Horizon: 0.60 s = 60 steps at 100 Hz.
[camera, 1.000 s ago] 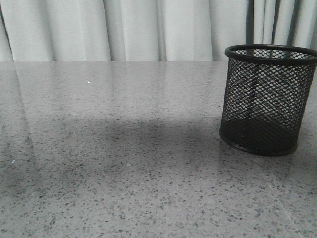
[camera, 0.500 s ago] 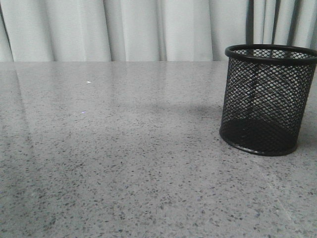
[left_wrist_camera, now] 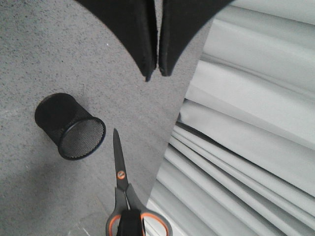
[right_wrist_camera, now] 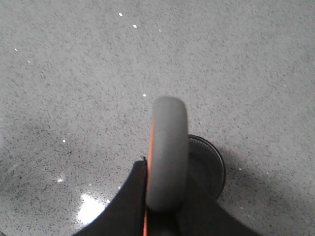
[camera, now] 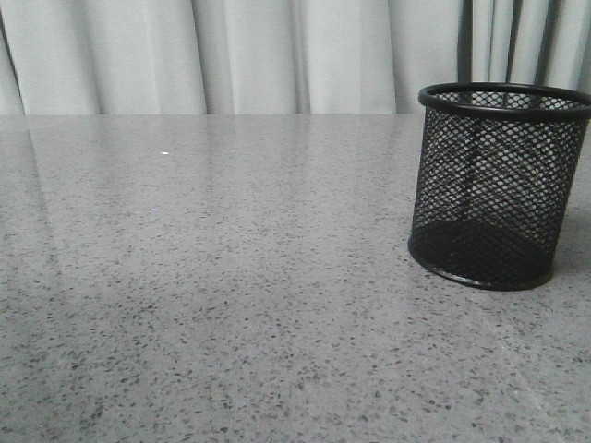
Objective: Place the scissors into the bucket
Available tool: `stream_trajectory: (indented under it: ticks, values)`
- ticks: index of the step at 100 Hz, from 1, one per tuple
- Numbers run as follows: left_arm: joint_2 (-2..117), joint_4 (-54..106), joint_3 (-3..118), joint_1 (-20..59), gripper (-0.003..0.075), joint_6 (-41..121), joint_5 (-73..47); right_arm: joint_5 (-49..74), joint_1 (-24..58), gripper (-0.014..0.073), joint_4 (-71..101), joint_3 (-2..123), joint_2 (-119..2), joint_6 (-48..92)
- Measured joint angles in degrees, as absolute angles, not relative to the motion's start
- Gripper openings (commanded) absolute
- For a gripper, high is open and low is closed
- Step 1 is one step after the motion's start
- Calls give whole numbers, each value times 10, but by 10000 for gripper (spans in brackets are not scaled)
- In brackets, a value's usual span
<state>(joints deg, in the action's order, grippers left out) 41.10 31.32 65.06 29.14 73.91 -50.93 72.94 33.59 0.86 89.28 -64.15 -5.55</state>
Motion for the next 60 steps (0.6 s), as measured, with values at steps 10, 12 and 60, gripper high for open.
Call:
stream_trajectory:
  ticks: [10, 12, 60]
  values:
    - [416, 310, 649, 291, -21, 739, -509, 730, 336, -66, 8, 893, -631, -55]
    - [416, 310, 649, 291, -21, 739, -509, 730, 336, -66, 9, 893, -628, -55]
    - [417, 308, 649, 291, -21, 739, -552, 734, 336, -66, 31, 797, -562, -54]
